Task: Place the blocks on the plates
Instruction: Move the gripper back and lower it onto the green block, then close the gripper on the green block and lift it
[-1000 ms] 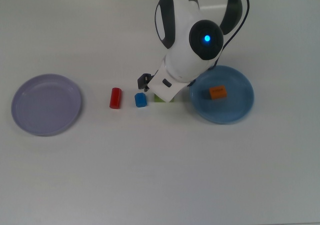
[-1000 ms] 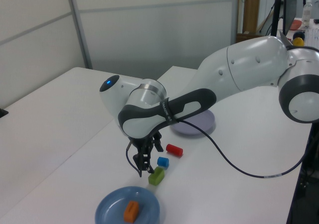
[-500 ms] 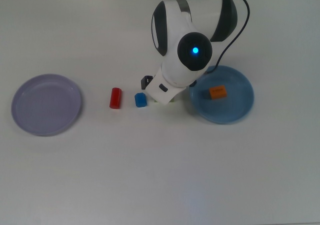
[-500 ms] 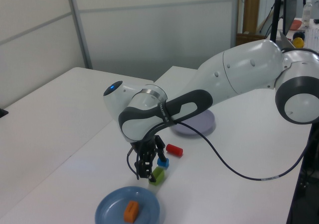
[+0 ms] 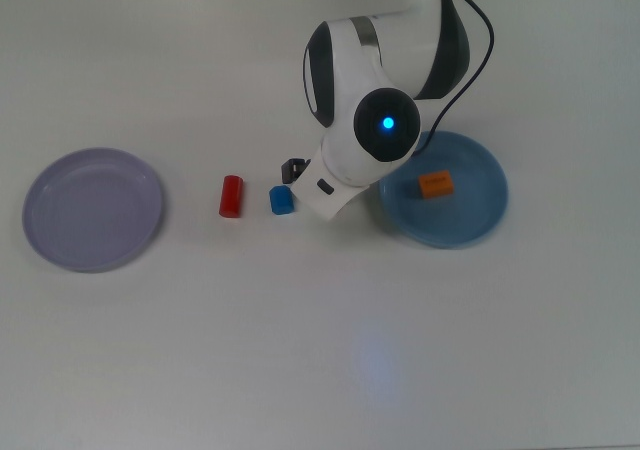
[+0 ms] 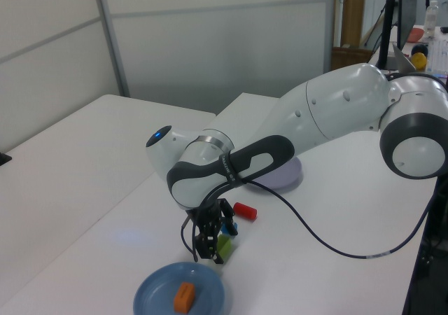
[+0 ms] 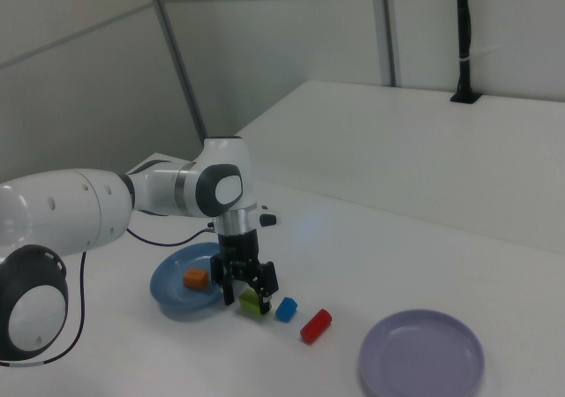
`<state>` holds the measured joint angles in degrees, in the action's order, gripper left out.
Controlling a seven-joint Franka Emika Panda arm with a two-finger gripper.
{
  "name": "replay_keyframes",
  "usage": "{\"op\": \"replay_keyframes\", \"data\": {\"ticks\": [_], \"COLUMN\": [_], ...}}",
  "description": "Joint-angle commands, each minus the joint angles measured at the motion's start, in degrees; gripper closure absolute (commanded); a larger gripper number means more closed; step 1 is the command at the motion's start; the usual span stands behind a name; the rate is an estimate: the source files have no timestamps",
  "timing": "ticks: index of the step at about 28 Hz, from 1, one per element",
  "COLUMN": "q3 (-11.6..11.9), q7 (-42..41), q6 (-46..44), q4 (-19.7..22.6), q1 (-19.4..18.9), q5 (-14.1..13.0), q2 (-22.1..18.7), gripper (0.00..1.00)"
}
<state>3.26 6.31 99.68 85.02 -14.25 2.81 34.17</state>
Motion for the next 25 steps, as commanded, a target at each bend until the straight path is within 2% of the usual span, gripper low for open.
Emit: {"op": "replay_keyframes", "data": {"ticks": [1,3,6,7,8,15,24,25], "q3": [0.3,0.3,0.3,0.3,0.3,0.3,-0.5,-1.3], "q7": [-1.7,-1.8,-1.8,-1.8,-1.8,-2.6,-2.5,-2.5], "q6": [-0.4,-0.4,-0.4,-0.4,-0.3,-0.4,-0.4,-0.4], "q4": [-0.2,-0.4,-0.4,-0.4,-0.4,-0.7,-5.8,-6.4], "q1": [0.5,0.5,0.5,0.5,0.5,0.5,0.3,-0.1], "q5": [-1.0,-1.1,-1.0,-1.0,-1.0,-1.0,-1.0,-1.0], "q2": [-0.3,-0.3,-0.3,-0.3,-0.3,-0.6,-1.7,-1.7], "gripper": [0.62,0.77,0.90,0.98,1.00,1.00,1.00,1.00]}}
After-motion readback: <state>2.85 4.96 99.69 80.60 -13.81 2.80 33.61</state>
